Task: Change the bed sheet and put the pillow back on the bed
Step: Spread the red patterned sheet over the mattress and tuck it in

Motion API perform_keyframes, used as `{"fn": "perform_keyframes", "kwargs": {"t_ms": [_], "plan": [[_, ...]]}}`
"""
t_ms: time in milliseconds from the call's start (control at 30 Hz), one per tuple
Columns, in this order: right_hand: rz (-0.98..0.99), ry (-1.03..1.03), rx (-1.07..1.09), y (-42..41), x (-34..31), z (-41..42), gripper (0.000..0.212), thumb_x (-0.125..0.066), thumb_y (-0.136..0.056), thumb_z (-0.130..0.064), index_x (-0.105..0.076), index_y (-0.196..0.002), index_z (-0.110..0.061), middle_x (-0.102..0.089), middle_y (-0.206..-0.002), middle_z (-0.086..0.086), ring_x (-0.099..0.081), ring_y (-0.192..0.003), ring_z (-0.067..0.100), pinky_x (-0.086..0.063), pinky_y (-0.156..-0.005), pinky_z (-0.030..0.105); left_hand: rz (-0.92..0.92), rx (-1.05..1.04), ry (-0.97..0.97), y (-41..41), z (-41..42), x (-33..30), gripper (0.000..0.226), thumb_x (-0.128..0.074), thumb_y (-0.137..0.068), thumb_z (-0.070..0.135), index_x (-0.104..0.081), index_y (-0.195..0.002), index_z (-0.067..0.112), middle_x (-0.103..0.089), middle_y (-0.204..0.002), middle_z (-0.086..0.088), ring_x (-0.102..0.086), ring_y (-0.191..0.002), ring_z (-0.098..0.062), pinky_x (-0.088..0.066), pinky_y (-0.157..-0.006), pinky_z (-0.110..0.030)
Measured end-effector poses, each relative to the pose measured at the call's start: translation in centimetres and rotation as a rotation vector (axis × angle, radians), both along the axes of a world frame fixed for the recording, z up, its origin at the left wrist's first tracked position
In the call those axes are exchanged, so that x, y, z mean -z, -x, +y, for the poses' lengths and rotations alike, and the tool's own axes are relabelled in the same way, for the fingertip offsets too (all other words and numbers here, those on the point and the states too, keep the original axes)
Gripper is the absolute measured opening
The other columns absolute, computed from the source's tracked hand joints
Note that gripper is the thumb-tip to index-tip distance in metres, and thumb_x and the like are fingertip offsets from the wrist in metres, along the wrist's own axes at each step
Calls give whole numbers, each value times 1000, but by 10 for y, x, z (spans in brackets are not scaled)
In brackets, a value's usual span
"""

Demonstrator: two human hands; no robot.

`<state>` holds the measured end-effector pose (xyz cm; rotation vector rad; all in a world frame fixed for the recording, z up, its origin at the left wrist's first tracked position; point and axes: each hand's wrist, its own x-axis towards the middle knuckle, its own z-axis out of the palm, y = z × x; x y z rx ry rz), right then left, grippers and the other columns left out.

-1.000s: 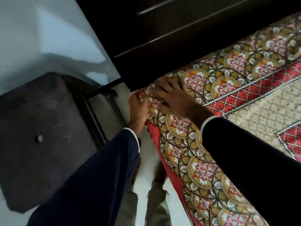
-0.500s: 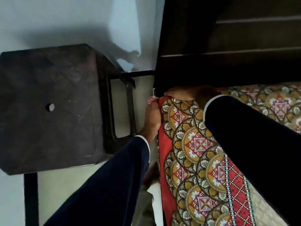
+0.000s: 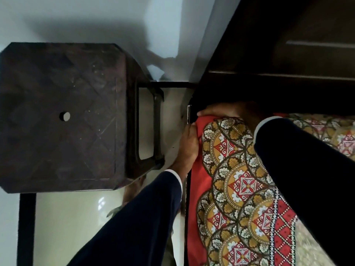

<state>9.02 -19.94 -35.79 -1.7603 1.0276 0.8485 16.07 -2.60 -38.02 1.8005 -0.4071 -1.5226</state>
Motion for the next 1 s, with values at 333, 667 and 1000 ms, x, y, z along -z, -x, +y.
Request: {"fn": "perform_keyframes", "kwargs": {"t_ms": [333,667,1000], "plan": [[23,-61,297,3,-3,14,41,-50,-103,-29,-57,-131,0,-58,-133,22,-56,-113,29,-41,-111,43,-208,476,-112,-30,-23,32,35,-38,-107,24,-64,-92,6,-68,-97,-19,-67,-88,-35,-57,-83,-41],[46,-45,262,0,-2,15,22,-49,-103,-26,-66,-98,-14,-64,-97,8,-59,-83,18,-47,-78,29,-397,598,-14,-47,-7,51,33,-67,-89,50,-75,-110,25,-41,-111,-5,-46,-111,-29,-45,-103,-43],[88,108,39,2,1,21,30,-44,-106,-24,-64,-122,-9,-61,-129,13,-56,-114,25,-40,-103,34,-864,520,176,-44,1,45,15,-79,-78,37,-73,-85,25,-52,-96,0,-57,-87,-20,-55,-71,-45]]}}
